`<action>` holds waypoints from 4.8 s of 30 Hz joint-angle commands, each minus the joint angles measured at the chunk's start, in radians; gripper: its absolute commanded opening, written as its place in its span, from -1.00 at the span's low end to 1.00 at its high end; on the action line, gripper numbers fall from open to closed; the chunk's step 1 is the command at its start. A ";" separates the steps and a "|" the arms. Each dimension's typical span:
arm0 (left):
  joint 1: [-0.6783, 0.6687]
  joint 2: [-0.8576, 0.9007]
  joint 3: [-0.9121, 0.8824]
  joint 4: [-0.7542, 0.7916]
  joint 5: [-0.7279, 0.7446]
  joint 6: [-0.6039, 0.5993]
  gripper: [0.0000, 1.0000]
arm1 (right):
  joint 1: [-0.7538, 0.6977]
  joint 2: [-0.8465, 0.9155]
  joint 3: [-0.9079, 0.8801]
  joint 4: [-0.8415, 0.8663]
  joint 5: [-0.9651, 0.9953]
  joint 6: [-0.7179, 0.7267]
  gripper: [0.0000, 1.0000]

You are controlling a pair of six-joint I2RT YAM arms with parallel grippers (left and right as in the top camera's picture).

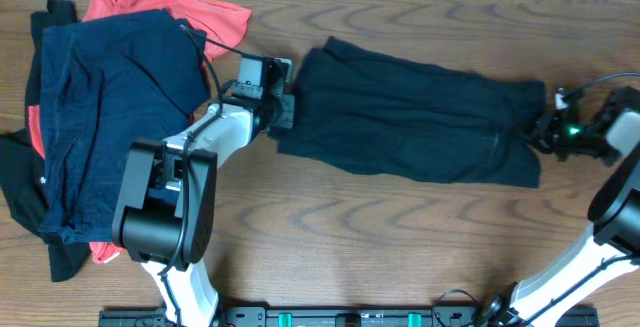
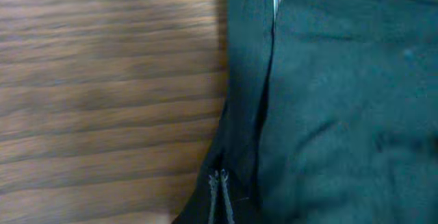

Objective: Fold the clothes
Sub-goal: 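Grasp the folded shorts' right end with the right gripper and lift it leftward, then carry the right end over toward the left gripper, folding the shorts in half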

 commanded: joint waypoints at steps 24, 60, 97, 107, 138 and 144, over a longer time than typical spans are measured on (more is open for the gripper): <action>-0.134 -0.031 0.009 0.008 -0.009 -0.067 -0.88 | 0.478 -0.037 0.589 -0.309 -0.056 -0.027 -0.98; -0.074 -0.068 0.009 0.206 0.158 0.100 -0.86 | 0.352 -0.037 0.898 -0.822 0.229 -0.319 -0.98; -0.020 0.039 0.009 0.174 0.209 -0.008 -0.86 | 0.502 -0.037 0.898 -0.717 0.229 -0.198 -0.98; -0.020 0.146 0.009 0.204 0.159 -0.111 -0.88 | 0.640 -0.037 0.898 -0.492 0.230 0.031 -0.98; 0.021 0.054 0.009 0.163 0.141 -0.161 -0.54 | 0.948 0.040 0.613 -0.154 0.393 0.146 -0.98; 0.026 -0.065 0.009 0.071 0.140 -0.161 0.73 | 0.953 0.040 0.600 -0.103 0.391 0.157 -0.97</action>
